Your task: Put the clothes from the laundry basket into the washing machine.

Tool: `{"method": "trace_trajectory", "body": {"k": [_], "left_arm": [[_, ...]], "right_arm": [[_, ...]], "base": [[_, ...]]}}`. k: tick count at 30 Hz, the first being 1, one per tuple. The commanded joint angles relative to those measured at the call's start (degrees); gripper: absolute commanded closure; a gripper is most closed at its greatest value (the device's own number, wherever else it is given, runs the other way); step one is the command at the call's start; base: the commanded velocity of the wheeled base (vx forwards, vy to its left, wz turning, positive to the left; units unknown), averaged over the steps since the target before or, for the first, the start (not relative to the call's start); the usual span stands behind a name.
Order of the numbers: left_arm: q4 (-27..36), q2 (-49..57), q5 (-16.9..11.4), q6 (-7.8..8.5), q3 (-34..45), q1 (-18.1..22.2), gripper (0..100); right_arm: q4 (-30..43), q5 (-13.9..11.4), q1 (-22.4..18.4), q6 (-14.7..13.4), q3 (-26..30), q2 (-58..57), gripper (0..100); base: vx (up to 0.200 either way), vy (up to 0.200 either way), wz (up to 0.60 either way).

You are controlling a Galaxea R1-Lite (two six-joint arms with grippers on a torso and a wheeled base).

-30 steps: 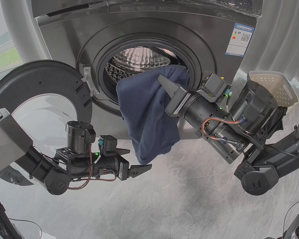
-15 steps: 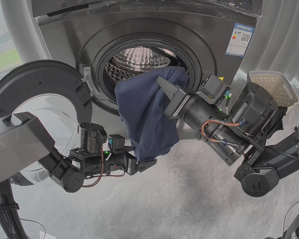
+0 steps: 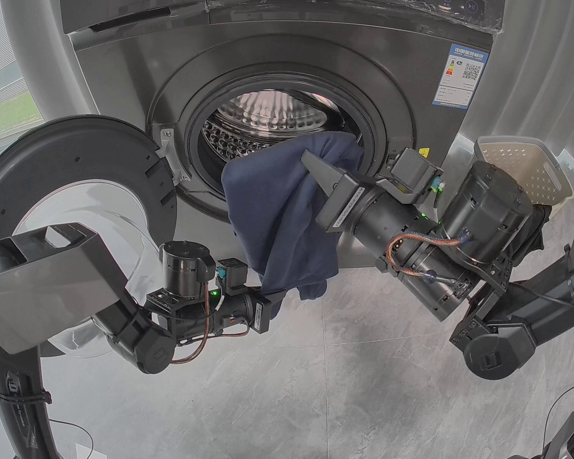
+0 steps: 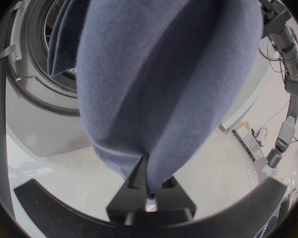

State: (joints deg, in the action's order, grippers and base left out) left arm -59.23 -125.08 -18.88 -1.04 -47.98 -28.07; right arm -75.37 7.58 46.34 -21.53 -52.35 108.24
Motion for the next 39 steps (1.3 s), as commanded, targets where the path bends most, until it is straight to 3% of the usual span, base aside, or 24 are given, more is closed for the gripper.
{"method": "trace_trajectory", "body": {"k": [1, 7, 14, 15, 17, 18, 22, 23, 24, 25, 26, 32, 34, 39], "left_arm": [[-2.1, 4.3, 0.0, 0.07, 5.0, -1.6, 100], [-4.5, 18.0, -1.0, 0.16, 18.5, -6.3, 100], [-5.0, 28.7, -1.6, -0.55, 24.6, -9.5, 100], [-5.1, 31.6, -1.6, -2.39, 24.8, -10.9, 100], [-5.2, 33.1, -1.6, -3.62, 24.3, -11.4, 100], [-5.4, 34.8, -1.6, -5.56, 23.4, -11.6, 100], [-8.3, 37.4, -1.4, -8.98, 21.4, -10.9, 100], [-10.8, 38.2, -1.3, -10.74, 21.3, -10.8, 100], [-10.8, 38.2, -1.3, -10.74, 21.3, -10.8, 100], [-14.6, 38.5, -0.6, -12.94, 21.1, -10.3, 100], [-16.5, 38.4, -0.5, -13.73, 20.9, -10.0, 100], [-19.0, 36.6, 0.9, -14.26, 17.8, -7.2, 100], [-19.4, 35.3, 2.4, -14.26, 16.5, -6.6, 100], [-19.4, 34.7, 5.1, -14.08, 15.3, -6.6, 100]], "right_arm": [[0.1, 0.0, -0.9, 0.1, 0.2, 0.3, 100], [-1.0, -0.3, -3.8, 0.2, 2.4, 1.7, 100], [-5.3, -0.2, -3.9, 1.7, 5.9, 3.4, 100], [-5.4, -0.3, -3.7, 2.1, 6.8, 3.4, 0], [-5.4, -0.4, -3.5, 2.2, 7.2, 3.4, 0], [-5.3, -0.6, -3.2, 2.2, 8.3, 3.4, 0], [-5.4, -0.7, -3.2, 3.1, 11.8, 3.4, 0], [-5.7, -0.7, -3.4, 3.8, 13.6, 3.5, 0], [-5.7, -0.7, -3.4, 3.8, 13.6, 3.5, 0], [-7.0, -0.8, -3.8, 4.3, 15.6, 3.5, 0], [-8.1, -0.9, -3.9, 4.6, 16.4, 3.5, 0], [-10.9, -1.0, -6.9, 6.0, 20.4, 5.3, 0], [-12.6, -2.2, -8.5, 7.8, 24.0, 5.8, 0], [-13.0, -3.9, -9.0, 8.1, 27.0, 6.9, 0]], "base": [[0.000, 0.000, 0.00], [0.000, 0.000, 0.00], [0.000, 0.000, 0.00], [0.000, 0.000, 0.00], [0.000, 0.000, 0.00], [0.000, 0.000, 0.00], [0.000, 0.000, 0.00], [0.000, 0.000, 0.00], [0.000, 0.000, 0.00], [0.000, 0.000, 0.00], [0.000, 0.000, 0.00], [0.000, 0.000, 0.00], [0.000, 0.000, 0.00], [0.000, 0.000, 0.00]]}}
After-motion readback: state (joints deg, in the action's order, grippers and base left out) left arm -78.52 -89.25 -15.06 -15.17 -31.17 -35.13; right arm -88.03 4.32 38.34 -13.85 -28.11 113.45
